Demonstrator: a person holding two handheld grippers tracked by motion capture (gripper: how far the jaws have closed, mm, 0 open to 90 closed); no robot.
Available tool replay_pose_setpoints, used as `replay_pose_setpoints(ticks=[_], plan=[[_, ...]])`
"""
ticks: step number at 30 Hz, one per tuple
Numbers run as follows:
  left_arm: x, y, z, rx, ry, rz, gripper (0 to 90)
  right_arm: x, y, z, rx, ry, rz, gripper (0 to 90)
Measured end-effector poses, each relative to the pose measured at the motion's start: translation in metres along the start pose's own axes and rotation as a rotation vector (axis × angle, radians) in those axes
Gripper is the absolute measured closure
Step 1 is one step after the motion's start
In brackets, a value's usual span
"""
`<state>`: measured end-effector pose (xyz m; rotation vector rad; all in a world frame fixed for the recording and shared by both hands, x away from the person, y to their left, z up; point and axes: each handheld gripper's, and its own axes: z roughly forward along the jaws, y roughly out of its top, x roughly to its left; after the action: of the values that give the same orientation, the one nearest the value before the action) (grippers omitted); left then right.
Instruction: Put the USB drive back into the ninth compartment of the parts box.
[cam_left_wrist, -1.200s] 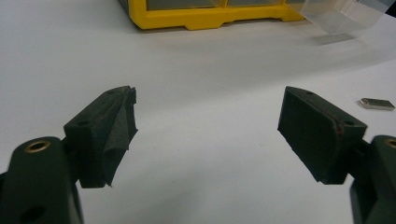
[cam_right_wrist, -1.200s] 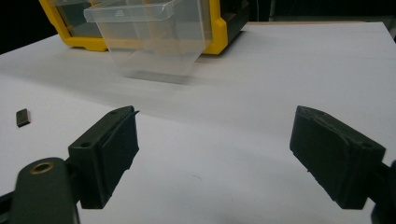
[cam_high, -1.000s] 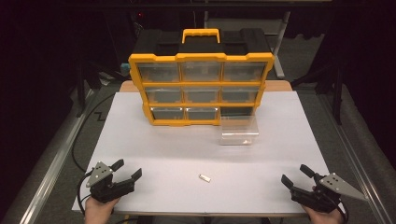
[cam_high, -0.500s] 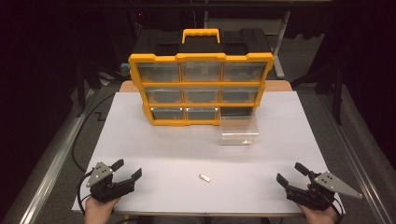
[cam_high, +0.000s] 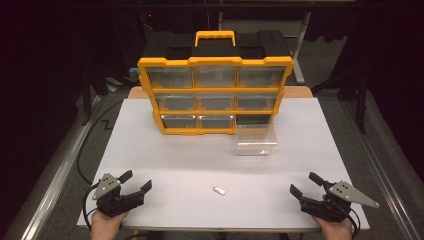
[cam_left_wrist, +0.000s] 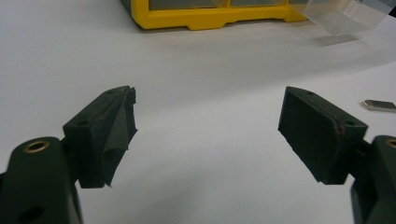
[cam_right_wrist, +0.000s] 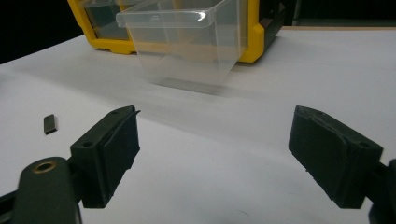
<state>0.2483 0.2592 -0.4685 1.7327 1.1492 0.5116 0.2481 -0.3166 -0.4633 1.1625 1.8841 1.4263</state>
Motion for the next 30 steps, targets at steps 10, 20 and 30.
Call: replay_pose_setpoints(ticks=[10,20,30], plan=[[0.000,0.000,0.002,0.005,-0.007,-0.002,19.7,0.008,0.003,0.012,0.005,0.036,0.002,16.2],[0.000,0.000,0.002,0.007,-0.009,-0.002,19.7,0.017,0.007,0.022,0.016,0.063,-0.008,16.2],[-0.001,0.000,0.002,0.010,-0.011,0.003,19.7,0.026,0.009,0.032,0.027,0.088,-0.027,16.7]])
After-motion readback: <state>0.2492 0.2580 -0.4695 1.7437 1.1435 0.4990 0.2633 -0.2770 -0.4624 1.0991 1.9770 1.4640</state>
